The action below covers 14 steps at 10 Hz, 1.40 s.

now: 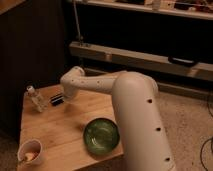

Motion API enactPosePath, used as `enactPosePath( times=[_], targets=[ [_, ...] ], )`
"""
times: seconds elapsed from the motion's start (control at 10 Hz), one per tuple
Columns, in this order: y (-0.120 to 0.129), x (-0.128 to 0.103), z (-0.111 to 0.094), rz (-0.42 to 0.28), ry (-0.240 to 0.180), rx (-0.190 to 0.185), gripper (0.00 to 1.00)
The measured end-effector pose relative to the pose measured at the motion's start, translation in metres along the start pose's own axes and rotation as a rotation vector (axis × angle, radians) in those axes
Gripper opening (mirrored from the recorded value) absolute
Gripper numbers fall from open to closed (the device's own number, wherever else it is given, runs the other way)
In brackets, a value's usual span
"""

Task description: Place the ceramic cup in the ceramic bowl

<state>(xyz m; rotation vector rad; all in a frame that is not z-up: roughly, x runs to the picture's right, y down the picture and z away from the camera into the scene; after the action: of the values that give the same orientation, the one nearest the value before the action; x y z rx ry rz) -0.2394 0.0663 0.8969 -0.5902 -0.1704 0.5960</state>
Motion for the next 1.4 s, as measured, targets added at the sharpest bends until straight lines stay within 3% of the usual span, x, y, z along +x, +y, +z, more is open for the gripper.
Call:
enactPosePath(
  times=[0.2,0.4,0.5,0.6,0.7,1.0,1.4],
  targets=[
    [0.017,0.001,-0.029,-0.020,0.023,0.036,0.01],
    [0.045,0.011,-0.076,-0.032,0.061,0.070,0.01],
    [0.056,0.016,-0.095,-0.035,0.074,0.060,0.01],
    [0.060,0.019,-0.104,-0.046,0.075,0.047,0.01],
    [0.066,0.023,-0.110,-0.058,0.048,-0.014,0.01],
    [0.070,0.027,-0.124,-0.079,-0.036,-0.118,0.01],
    [0.073,0.025,-0.125,-0.094,-0.038,-0.140,0.01]
  ],
)
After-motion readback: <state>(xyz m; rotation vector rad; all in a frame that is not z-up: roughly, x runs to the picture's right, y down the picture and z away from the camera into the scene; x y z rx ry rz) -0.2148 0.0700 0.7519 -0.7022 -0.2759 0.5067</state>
